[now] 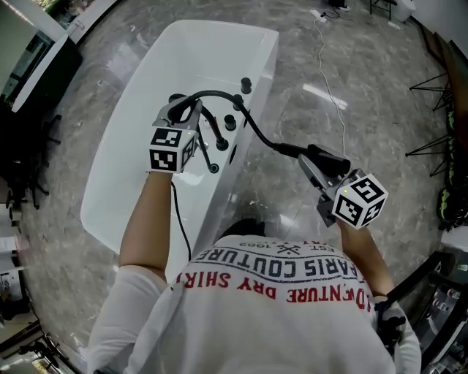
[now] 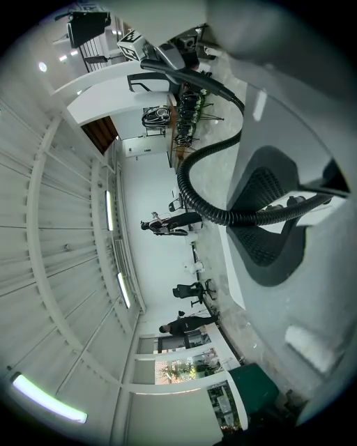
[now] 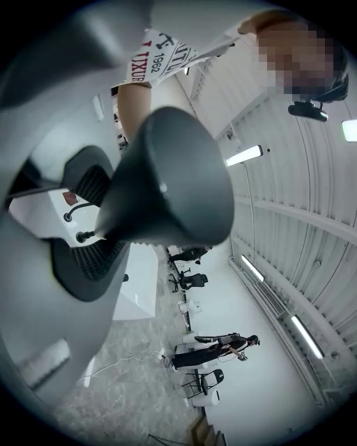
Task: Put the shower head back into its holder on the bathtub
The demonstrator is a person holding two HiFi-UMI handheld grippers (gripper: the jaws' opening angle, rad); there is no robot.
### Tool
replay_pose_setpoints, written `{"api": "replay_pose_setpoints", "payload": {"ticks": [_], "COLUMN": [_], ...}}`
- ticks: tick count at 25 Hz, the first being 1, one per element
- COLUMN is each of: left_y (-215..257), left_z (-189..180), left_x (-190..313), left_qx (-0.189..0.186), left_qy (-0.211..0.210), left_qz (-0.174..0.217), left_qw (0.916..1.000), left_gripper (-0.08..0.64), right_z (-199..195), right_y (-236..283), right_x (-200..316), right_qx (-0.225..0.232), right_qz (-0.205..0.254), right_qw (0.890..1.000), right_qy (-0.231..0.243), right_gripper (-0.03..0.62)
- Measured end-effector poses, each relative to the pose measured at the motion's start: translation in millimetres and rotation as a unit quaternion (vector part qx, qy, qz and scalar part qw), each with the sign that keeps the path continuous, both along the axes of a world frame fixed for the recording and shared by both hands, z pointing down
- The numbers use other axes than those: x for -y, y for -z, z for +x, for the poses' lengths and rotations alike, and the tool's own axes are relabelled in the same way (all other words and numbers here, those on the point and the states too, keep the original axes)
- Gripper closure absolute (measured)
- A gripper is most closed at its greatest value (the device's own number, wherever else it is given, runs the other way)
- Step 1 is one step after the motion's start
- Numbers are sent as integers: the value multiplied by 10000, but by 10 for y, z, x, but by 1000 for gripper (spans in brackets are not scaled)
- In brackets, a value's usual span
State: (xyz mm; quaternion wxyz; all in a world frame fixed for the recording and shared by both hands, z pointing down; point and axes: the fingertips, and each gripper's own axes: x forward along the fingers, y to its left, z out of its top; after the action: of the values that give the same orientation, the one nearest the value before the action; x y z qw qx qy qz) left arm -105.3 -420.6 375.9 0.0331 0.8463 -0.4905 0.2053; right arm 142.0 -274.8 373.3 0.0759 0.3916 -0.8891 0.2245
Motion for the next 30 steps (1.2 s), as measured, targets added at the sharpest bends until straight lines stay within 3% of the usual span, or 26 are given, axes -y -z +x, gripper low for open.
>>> {"api": "replay_pose_setpoints", "payload": {"ticks": [10, 30], "left_y": [57, -1013], "left_z": [-8, -188], "left_x": [127, -364], "left_qx": [-199, -388], "left_qy": [-8, 355], "left_qz": [86, -814], "left_qw": [9998, 9953], "left_gripper": [494, 494], "right_z": [-73, -106], "right_y": [-75, -415], "right_x": [95, -39], "right_qx": [65, -47], "right_qz": [-91, -434], "right_qw": [9999, 9990], "right_qy": [17, 135], "right_gripper": [454, 456]}}
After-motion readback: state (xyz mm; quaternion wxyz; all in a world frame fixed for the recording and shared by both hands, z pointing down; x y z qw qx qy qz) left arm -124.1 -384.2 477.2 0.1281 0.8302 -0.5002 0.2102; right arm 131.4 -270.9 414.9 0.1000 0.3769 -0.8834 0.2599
